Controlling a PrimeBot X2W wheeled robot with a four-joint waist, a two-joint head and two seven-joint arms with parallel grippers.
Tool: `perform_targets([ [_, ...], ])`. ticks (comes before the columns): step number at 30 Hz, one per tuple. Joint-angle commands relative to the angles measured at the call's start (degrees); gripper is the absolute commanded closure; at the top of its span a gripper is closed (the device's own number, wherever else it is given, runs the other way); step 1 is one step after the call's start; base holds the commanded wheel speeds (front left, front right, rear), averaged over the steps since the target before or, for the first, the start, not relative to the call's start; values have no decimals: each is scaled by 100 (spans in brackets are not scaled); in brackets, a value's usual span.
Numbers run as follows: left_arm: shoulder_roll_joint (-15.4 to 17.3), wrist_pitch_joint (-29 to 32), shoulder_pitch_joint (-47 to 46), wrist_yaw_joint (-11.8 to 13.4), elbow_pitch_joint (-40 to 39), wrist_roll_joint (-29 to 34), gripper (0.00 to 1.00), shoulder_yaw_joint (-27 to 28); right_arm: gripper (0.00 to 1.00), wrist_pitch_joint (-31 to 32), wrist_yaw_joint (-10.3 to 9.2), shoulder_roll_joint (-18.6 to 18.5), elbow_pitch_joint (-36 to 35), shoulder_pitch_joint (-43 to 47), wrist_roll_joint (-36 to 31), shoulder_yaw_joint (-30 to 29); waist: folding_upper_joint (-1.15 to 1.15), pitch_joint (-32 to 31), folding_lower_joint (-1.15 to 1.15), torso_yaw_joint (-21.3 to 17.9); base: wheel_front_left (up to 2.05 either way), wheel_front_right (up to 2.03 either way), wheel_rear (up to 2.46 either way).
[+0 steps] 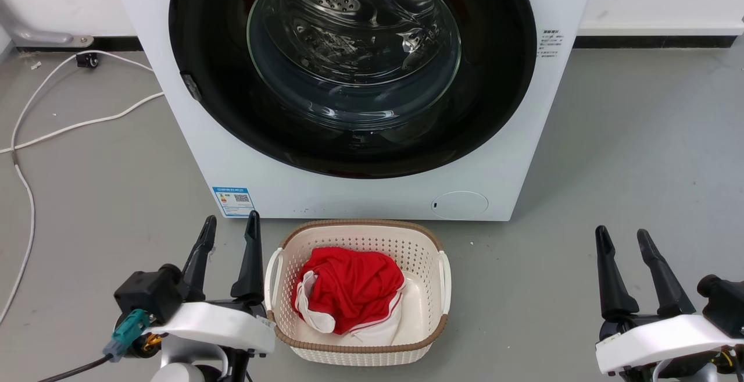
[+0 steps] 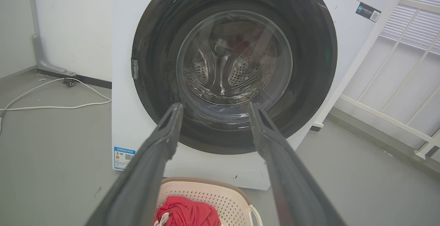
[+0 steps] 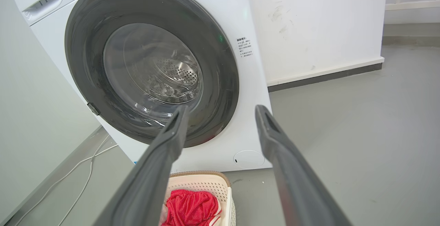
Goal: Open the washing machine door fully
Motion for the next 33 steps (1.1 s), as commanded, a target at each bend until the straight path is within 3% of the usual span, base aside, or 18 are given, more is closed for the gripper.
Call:
perform_targets([
  [1,51,-52,-83,29,-60,175,0,-39,0,-6,0,6,-90,-5,-168,-6,0,0,0,-2,0,0,0],
  [33,175,-423,-138,381,21,1546,0,-351,0,2,-1,20,-333,182,-1606,-49,0,49,0,-20,0,0,0],
])
